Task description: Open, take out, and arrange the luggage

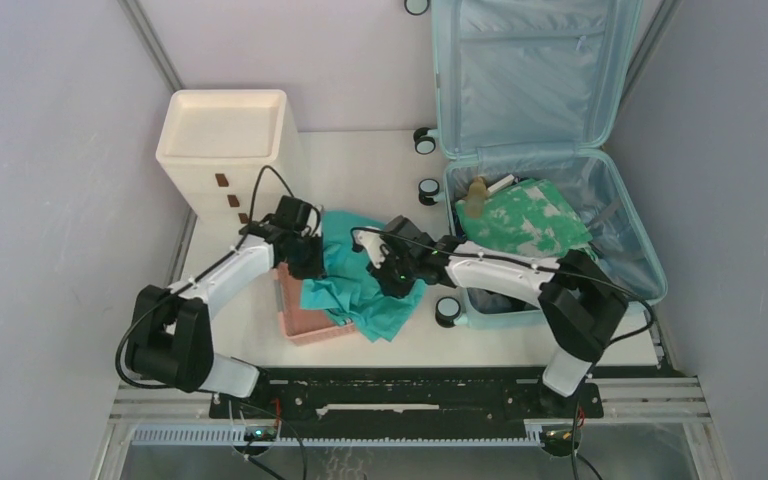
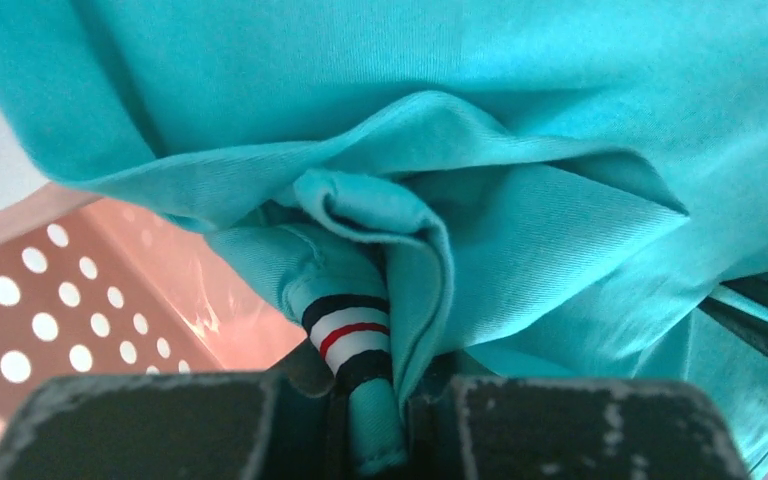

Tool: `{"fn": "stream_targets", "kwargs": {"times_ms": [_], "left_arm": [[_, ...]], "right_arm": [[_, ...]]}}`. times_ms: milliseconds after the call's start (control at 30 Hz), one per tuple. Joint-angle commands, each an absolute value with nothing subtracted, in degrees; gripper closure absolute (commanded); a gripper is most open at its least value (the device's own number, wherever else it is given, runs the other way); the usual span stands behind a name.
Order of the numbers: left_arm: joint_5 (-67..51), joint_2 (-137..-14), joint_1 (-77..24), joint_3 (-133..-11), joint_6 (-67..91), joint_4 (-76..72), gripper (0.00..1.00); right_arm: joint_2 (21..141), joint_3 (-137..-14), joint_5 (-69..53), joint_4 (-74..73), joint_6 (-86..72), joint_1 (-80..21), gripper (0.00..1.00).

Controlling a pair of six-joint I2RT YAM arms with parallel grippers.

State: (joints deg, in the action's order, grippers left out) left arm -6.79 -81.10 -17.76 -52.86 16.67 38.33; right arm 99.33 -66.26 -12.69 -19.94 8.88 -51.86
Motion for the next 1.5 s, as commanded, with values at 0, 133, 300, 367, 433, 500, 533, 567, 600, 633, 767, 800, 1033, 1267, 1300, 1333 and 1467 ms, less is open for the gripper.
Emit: {"fn": "stream_targets", "kwargs": {"times_ms": [0,133,300,367,433,500,533,567,600,633,767,800,1033,1267,1300,1333,1467], "left_arm": [[-11.81,-80.81,-21.14,-51.12,20.1,33.38,1.0],[-9.36,-76.78,-21.27,-50.19,21.2,32.96,1.0],[-8.82,-68.67,-21.27,-48.88,22.06,33.36,1.0],[-8.24,-65.24,-21.27,-48.49,22.25,33.52,1.0],[-6.32,-63.73,-21.14,-48.38,22.01,34.63,1.0],[-4.41,-64.35,-20.74,-48.03,21.45,35.56,1.0],[-4.24,-65.51,-20.29,-47.86,21.18,36.12,1.0],[-4.18,-66.92,-19.89,-47.73,20.78,36.54,0.99],[-3.8,-68.46,-19.6,-47.54,20.54,36.64,0.99],[-2.56,-69.88,-19.4,-47.28,20.49,36.69,0.99],[5.07,-74.78,-17.91,-46.88,20.37,36.63,0.99],[6.18,-75.28,-17.47,-46.87,20.34,36.52,0.97],[8.08,-73.05,-16.35,-49.47,20.49,34.86,0.7],[13.0,-56.52,-16.3,-46.35,19.64,30.93,0.26],[14.47,-54.2,-16.22,-45.44,19.91,30.75,0.19],[15.61,-52.33,-15.88,-44.39,20.25,30.45,0.14],[13.99,-48.0,-13.14,-39.71,22.78,27.6,0.09]], "right_arm": [[92.4,-63.57,-11.71,-25.5,13.72,-50.35,0.79],[87.97,-63.5,-20.0,-26.07,14.68,-50.31,0.73],[84.45,-65.86,-30.59,-24.85,13.55,-51.4,0.6],[84.21,-67.24,-32.82,-24.01,12.05,-51.37,0.58],[84.74,-68.35,-33.09,-23.03,10.41,-51.1,0.57],[86.59,-69.03,-28.76,-21.81,8.5,-50.75,0.57],[87.87,-69.21,-26.23,-20.77,7.51,-50.41,0.57],[89.33,-69.24,-23.11,-19.5,6.14,-49.99,0.58],[91.22,-69.18,-20.5,-17.94,4.82,-49.14,0.58],[93.24,-69.2,-18.71,-16.29,3.47,-48.32,0.59],[102.32,-71.93,-13.22,-15.34,1.63,-48.04,0.63],[104.14,-72.81,-12.63,-16.41,1.67,-48.48,0.64],[107.63,-73.09,-17.28,-18.33,0.93,-50.31,0.67],[102.69,-73.08,-32.23,-19.38,0.31,-47.95,0.65],[101.41,-73.06,-33.34,-19.64,0.69,-47.16,0.64],[100.23,-73.04,-34.67,-19.99,1.48,-46.42,0.63],[95.66,-73.18,-41.2,-22.04,7.31,-43.25,0.6]]}}
